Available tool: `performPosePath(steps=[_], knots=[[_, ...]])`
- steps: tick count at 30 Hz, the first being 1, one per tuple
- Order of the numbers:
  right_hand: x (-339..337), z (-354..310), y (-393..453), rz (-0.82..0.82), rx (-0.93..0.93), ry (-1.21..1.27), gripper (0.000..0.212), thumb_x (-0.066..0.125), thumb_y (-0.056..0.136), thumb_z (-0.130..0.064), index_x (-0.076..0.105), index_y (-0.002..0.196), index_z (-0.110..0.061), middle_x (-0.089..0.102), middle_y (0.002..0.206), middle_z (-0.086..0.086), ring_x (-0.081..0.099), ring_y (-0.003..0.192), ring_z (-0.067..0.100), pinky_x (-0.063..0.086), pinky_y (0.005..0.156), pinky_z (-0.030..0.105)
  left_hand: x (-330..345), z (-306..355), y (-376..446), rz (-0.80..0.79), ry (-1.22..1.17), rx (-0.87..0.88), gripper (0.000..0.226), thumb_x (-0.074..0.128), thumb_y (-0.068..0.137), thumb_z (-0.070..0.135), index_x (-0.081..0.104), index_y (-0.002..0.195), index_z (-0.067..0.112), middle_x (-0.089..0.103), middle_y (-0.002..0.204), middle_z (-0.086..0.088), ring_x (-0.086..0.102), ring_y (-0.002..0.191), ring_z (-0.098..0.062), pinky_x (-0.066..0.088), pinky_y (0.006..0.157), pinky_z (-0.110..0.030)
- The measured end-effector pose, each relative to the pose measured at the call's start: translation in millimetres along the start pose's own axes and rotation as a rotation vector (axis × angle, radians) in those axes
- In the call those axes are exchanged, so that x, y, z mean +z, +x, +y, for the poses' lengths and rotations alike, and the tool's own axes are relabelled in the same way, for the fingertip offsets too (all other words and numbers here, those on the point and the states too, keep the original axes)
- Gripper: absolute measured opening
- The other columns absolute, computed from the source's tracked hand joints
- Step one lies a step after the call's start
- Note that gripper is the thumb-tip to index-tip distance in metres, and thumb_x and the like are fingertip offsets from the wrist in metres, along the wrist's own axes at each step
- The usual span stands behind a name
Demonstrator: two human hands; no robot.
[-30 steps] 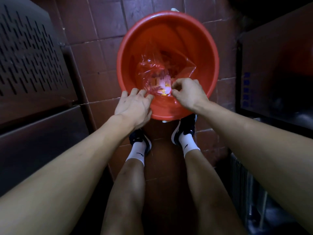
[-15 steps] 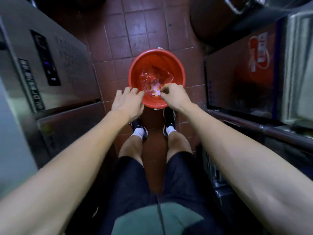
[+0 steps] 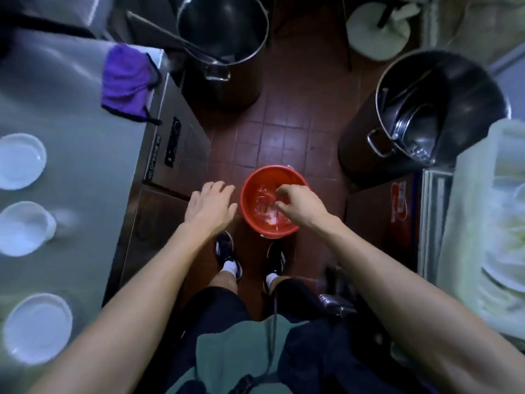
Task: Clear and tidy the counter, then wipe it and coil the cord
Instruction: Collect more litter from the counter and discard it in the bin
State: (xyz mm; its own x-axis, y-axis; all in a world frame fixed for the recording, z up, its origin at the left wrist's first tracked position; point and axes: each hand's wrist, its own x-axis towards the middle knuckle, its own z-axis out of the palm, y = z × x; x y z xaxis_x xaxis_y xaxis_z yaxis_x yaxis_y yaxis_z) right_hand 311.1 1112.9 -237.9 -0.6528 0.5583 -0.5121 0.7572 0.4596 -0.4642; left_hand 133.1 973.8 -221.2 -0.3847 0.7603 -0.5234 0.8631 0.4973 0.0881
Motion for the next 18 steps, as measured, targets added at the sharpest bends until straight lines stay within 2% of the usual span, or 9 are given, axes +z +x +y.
performPosePath(steps=[4,8,10,14,18], knots=[[-29,-31,1,0.05,-0.127,-0.051,0.028,0.062,0.089,-0.03,0.068,0.116,-0.023,0.071,0.115,0.003,0.066,0.104,0.025,0.05,0.083,0.033,-24,-18,-32,0.105,-0.052,-0.107,0.055,0.043,0.101,0.043,0.035,0.151,0.022,0.037,0.156,-0.003,0.03,0.143,-0.027,0.035,0.111,-0.048],[-36,-80,1,0.001,-0.245,-0.109,0.035,0.06,0.089,-0.029,0.066,0.123,-0.025,0.068,0.125,0.004,0.062,0.116,0.025,0.05,0.094,0.039,-31,-44,-71,0.203,-0.097,-0.213,0.056,0.042,0.101,0.044,0.034,0.151,0.022,0.033,0.158,-0.004,0.027,0.145,-0.026,0.034,0.113,-0.049],[-33,-107,-2,-0.014,-0.317,-0.126,0.035,0.062,0.09,-0.027,0.066,0.125,-0.022,0.068,0.126,0.005,0.063,0.115,0.026,0.051,0.095,0.038,-27,-58,-93,0.247,-0.119,-0.275,0.055,0.044,0.1,0.044,0.035,0.151,0.023,0.028,0.16,-0.004,0.024,0.147,-0.026,0.032,0.114,-0.05],[-16,-159,-14,-0.044,-0.467,-0.139,0.027,0.064,0.089,-0.024,0.071,0.114,-0.016,0.072,0.116,0.008,0.066,0.108,0.029,0.053,0.091,0.038,-13,-89,-142,0.349,-0.176,-0.392,0.054,0.048,0.098,0.045,0.04,0.147,0.025,0.028,0.16,-0.004,0.025,0.146,-0.025,0.035,0.112,-0.049],[15,-200,-36,-0.064,-0.59,-0.191,0.035,0.067,0.087,-0.026,0.069,0.121,-0.017,0.07,0.12,0.006,0.064,0.112,0.025,0.049,0.095,0.033,12,-113,-203,0.394,-0.237,-0.518,0.053,0.048,0.098,0.045,0.041,0.147,0.025,0.027,0.159,-0.005,0.024,0.146,-0.026,0.035,0.111,-0.05]])
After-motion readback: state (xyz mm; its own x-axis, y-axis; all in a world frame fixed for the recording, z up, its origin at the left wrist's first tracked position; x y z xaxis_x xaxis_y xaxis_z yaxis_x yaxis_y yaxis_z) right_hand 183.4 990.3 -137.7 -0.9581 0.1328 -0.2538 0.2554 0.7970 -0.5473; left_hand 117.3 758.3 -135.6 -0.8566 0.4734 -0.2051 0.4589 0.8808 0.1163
